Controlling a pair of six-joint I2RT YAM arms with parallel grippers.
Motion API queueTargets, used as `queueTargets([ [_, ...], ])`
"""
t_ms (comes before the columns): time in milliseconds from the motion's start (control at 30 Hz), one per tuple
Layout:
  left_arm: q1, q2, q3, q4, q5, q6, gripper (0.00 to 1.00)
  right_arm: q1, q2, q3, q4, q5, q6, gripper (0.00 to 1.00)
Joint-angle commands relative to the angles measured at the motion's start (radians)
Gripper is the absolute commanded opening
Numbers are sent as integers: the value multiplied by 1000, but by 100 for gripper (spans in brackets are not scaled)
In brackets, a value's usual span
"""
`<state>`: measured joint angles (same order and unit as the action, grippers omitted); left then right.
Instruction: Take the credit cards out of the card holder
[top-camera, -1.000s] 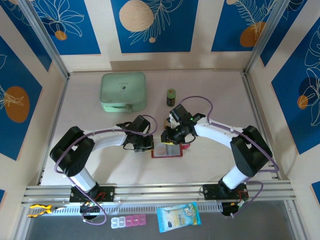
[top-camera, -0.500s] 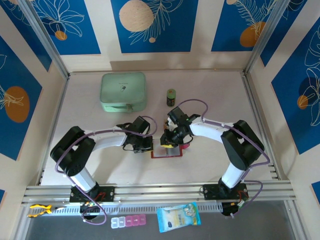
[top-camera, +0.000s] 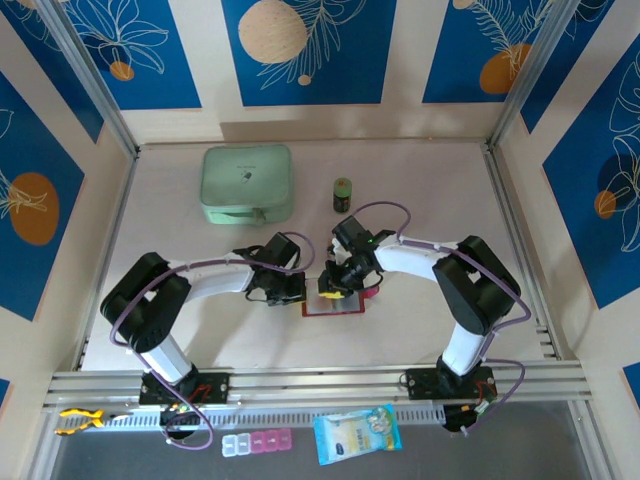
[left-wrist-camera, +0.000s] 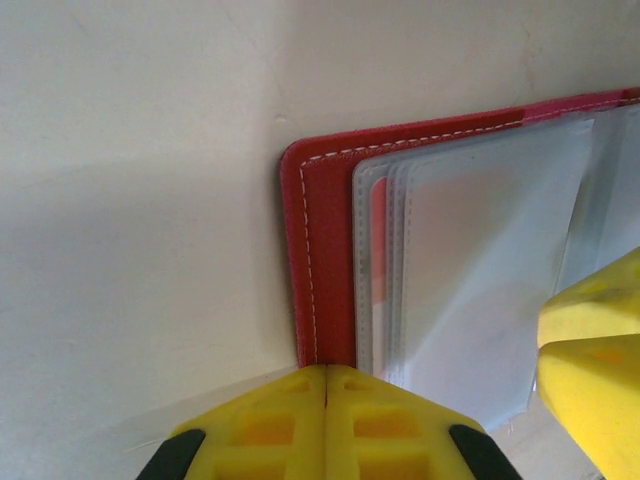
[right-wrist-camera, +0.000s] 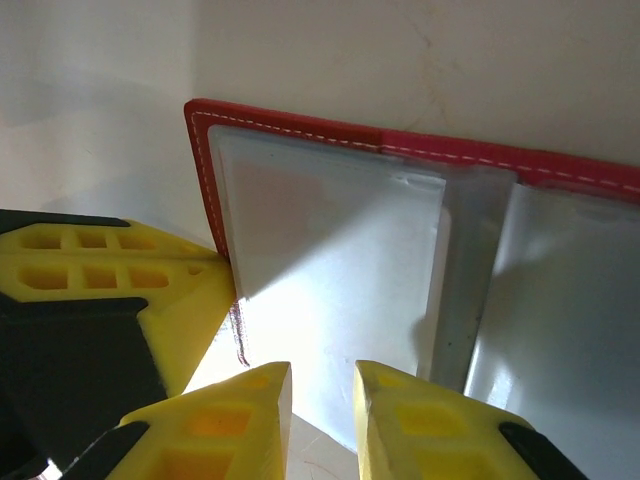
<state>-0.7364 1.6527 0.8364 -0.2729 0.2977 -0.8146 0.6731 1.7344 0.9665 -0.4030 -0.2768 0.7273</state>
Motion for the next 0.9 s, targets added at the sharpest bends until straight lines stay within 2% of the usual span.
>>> queueTargets([
  [0, -6, 20, 1, -36, -28, 20, 0, 6, 16, 6, -3, -4, 3, 24],
  [300, -6, 25, 1, -46, -31, 20, 0, 5, 15, 6, -49, 55, -22, 24],
  [867, -6, 23, 9, -67, -35, 27, 0, -43, -30, -53, -32, 29, -41, 24],
])
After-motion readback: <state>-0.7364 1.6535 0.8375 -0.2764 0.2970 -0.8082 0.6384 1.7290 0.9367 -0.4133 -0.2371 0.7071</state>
